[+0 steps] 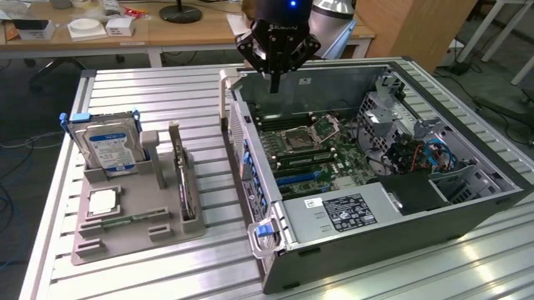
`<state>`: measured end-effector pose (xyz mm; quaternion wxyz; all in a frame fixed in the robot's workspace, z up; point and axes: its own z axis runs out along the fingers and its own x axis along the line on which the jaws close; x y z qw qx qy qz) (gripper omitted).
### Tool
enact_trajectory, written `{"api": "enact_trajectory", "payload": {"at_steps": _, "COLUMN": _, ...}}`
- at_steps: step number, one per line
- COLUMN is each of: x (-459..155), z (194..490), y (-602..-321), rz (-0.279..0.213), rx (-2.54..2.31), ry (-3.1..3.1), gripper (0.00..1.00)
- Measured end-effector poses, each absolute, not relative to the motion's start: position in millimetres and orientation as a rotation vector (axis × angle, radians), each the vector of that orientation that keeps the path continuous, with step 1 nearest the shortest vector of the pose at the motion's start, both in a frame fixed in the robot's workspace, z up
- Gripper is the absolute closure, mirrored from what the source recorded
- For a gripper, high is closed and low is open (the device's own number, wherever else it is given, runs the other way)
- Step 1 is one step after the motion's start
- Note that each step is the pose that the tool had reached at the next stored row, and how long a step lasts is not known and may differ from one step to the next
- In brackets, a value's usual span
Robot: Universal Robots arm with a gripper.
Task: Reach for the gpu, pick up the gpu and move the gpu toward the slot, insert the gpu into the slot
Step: 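Reach for the gpu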
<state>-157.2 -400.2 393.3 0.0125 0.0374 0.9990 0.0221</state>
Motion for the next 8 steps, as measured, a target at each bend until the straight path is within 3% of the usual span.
{"api": "enact_trajectory", "payload": {"at_steps": 8, "x": -162.6, "z": 393.3, "y": -400.7, "rz": 0.069, "rx": 0.117, "ry": 3.114, "gripper": 0.90}}
